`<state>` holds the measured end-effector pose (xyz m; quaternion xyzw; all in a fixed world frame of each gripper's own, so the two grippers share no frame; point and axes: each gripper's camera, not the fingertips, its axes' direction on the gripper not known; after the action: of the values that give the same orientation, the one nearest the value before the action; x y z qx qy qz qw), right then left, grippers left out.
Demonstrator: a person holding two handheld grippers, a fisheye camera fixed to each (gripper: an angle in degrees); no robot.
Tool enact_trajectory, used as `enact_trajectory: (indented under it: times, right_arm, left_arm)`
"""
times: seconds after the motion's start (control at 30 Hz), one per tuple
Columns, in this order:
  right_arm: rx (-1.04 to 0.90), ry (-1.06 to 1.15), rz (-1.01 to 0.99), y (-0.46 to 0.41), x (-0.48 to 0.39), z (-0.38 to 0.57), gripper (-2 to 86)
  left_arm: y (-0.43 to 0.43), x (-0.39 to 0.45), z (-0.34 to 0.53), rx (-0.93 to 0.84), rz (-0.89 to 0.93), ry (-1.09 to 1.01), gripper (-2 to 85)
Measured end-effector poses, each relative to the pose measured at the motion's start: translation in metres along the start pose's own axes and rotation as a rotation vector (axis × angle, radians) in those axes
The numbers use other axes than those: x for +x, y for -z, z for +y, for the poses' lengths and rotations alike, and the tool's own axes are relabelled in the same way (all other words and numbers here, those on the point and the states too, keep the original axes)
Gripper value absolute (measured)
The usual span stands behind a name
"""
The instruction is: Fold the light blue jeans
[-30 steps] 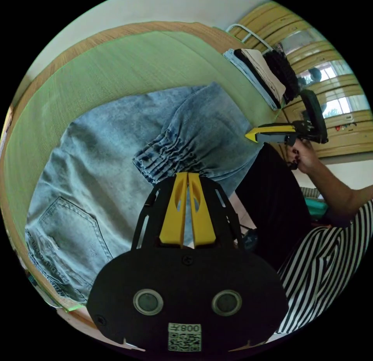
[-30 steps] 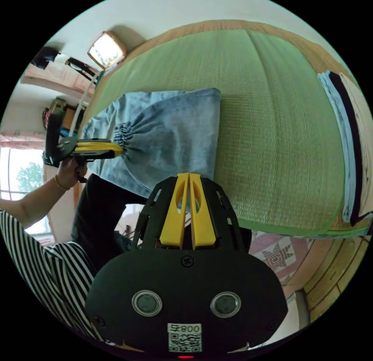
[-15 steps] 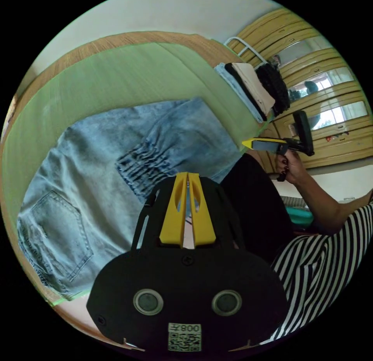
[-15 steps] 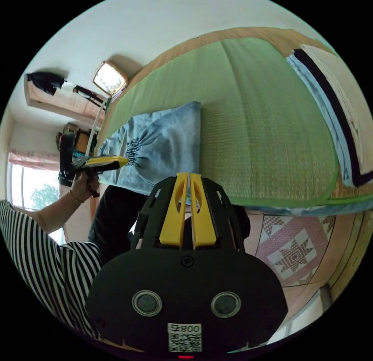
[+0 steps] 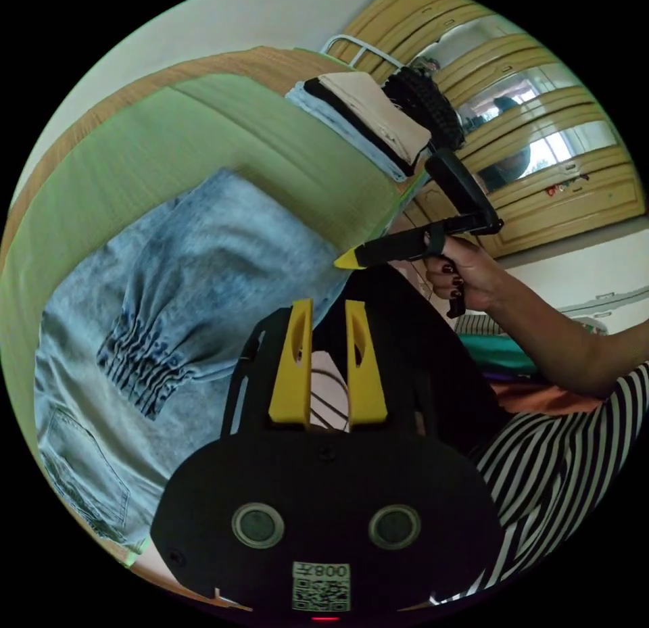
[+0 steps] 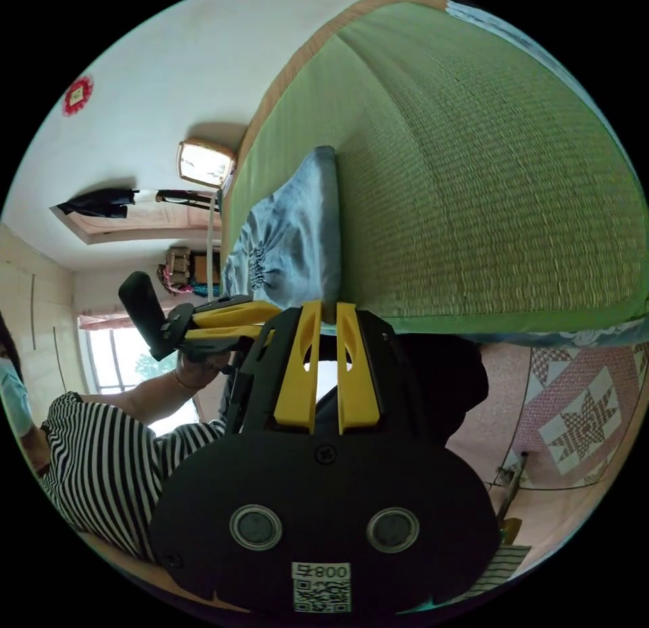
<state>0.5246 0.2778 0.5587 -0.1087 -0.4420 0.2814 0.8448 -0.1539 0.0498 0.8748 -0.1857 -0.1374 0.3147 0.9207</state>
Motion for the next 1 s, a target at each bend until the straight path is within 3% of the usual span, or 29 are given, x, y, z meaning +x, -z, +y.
enact_trajectory:
  times: [0.1,0.33,0.5,0.7,1.0]
  right_arm:
    - [0.035,0.009,-0.122,0.016,-0.002,0.001,3.5]
    - [0.012,0.066,-0.079,0.026,-0.025,-0.002,3.2]
    - [0.003,0.115,-0.078,0.036,-0.033,-0.01,3.6]
    - [0.137,0.001,-0.157,0.058,-0.003,-0.044,6.6]
    - [0.006,-0.037,-0.088,0.013,-0.015,-0.126,8.7]
  left_arm:
    - [-0.009,0.028,-0.005,0.004,-0.102,-0.061,11.3]
    - [-0.03,0.077,-0.002,-0.003,-0.377,-0.109,7.6]
    - [-0.029,0.085,0.007,0.014,-0.358,-0.103,5.3]
    - [-0.031,0.095,0.023,0.03,-0.359,-0.114,4.7]
    - [-0.03,0.093,0.054,0.044,-0.352,-0.116,4.3]
